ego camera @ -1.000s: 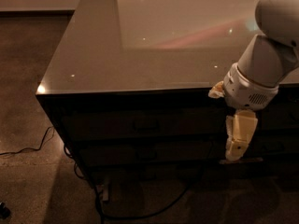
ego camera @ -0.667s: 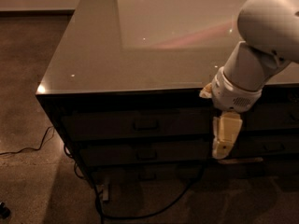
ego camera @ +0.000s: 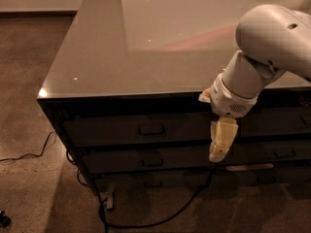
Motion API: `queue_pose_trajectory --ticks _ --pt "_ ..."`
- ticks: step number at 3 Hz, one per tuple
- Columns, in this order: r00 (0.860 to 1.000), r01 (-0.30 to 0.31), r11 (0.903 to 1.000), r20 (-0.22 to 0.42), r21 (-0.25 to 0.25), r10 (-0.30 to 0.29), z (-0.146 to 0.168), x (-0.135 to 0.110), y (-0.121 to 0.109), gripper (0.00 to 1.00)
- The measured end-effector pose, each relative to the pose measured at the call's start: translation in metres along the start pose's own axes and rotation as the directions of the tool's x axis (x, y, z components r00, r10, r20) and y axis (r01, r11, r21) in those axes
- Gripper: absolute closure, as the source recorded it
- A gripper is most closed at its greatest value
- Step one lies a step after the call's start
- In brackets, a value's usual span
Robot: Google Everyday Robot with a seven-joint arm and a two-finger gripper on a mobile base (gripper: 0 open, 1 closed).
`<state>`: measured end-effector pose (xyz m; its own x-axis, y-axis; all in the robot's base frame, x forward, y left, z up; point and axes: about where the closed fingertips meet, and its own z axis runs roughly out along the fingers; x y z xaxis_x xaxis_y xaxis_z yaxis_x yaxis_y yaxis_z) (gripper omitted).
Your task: Open top drawer
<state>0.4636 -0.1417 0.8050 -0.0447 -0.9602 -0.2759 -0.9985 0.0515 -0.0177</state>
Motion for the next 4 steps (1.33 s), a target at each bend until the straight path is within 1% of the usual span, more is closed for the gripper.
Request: queue_pose_trajectory --ticks 1,2,3,4 --pt "0.998 -0.011 0.9979 -0.056 -0.064 0.008 0.03 0.01 0.009 0.0" --pt "0.992 -0.039 0.9923 -0.126 -0.117 0.024 0.069 0.024 0.025 0.0" --pt "0.992 -0.039 0.9923 -0.126 -0.117 0.024 0.069 0.024 0.025 0.0" --pt "0.995 -0.047 0.9943 -0.092 -0.096 0.039 0.083 0.022 0.021 0.0"
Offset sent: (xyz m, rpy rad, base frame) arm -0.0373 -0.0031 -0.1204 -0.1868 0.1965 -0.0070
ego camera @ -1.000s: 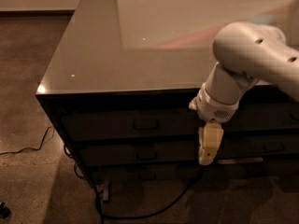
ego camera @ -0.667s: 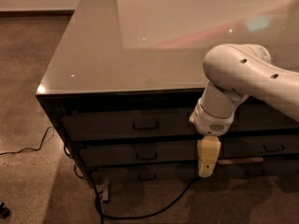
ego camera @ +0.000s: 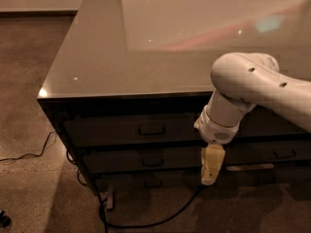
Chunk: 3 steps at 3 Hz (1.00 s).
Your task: Open top drawer
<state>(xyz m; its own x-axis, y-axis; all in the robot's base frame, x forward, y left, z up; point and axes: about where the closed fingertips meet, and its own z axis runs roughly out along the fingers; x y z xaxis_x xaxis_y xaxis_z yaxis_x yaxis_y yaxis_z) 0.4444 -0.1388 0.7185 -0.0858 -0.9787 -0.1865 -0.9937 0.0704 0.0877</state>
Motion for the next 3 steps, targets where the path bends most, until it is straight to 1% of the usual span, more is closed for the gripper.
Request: queue_pose_trajectory --ticks 1,2,3 --pt "0.999 -0.017 0.9986 0.049 0.051 0.015 0.01 -0.009 -0.011 0.0" --pt "0.996 -0.014 0.9914 0.085 0.13 0.002 0.009 -0.022 -0.027 0.0" --pt "0.995 0.003 0.9855 0.102 0.17 -0.02 0.017 -0.042 -0.047 0.0"
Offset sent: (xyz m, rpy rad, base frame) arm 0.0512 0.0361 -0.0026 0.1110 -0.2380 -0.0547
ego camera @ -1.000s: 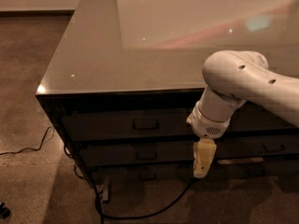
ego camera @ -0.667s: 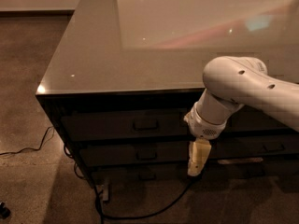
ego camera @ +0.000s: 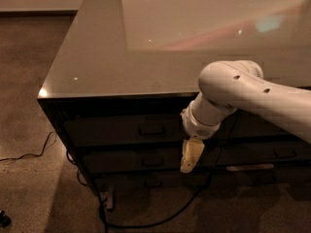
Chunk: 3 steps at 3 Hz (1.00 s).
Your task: Open top drawer
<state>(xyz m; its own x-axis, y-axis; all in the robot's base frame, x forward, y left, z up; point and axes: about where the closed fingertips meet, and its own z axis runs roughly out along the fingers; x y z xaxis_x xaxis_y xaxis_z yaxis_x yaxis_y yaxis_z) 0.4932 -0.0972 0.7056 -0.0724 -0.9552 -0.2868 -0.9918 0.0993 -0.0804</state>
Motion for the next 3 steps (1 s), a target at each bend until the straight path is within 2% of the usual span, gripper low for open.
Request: queue_pose_trajectory --ticks 1,3 --pt "1.0 0.001 1.0 0.001 0.003 -0.001 0.0 -0.001 -0.001 0.0" --pt "0.995 0.098 0.9948 0.006 -0.03 -0.098 0.03 -0.015 -0.019 0.0"
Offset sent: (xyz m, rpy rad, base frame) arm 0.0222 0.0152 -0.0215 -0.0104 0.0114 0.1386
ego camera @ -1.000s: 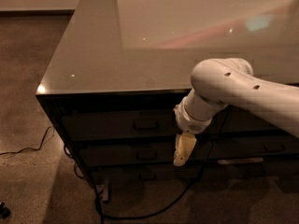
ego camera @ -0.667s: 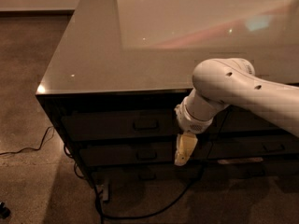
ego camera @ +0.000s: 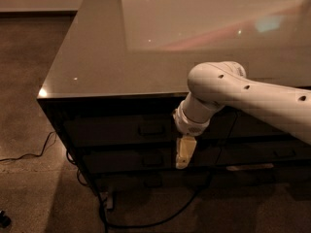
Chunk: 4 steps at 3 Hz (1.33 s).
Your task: Open top drawer
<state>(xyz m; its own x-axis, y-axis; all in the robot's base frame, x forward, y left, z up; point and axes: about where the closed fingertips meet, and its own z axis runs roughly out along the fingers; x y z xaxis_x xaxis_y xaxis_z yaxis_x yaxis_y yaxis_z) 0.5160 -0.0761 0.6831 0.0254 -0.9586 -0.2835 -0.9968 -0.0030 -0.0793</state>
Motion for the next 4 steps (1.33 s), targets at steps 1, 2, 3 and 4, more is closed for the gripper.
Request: queue_pose_trajectory --ticks 1,2,3,4 --pt "1.0 0.0 1.0 0.0 0.0 0.0 0.0 0.0 0.0 0.0" --pt "1.0 -0.005 0.9999 0.014 -0.016 0.005 0.011 0.004 -0.012 0.0" --pt "1.0 -0.012 0.9999 0.004 -0.007 0.012 0.021 0.01 -0.029 0.0" --pt "1.0 -0.018 0.9998 -0.005 0.007 0.018 0.028 0.013 -0.041 0.0"
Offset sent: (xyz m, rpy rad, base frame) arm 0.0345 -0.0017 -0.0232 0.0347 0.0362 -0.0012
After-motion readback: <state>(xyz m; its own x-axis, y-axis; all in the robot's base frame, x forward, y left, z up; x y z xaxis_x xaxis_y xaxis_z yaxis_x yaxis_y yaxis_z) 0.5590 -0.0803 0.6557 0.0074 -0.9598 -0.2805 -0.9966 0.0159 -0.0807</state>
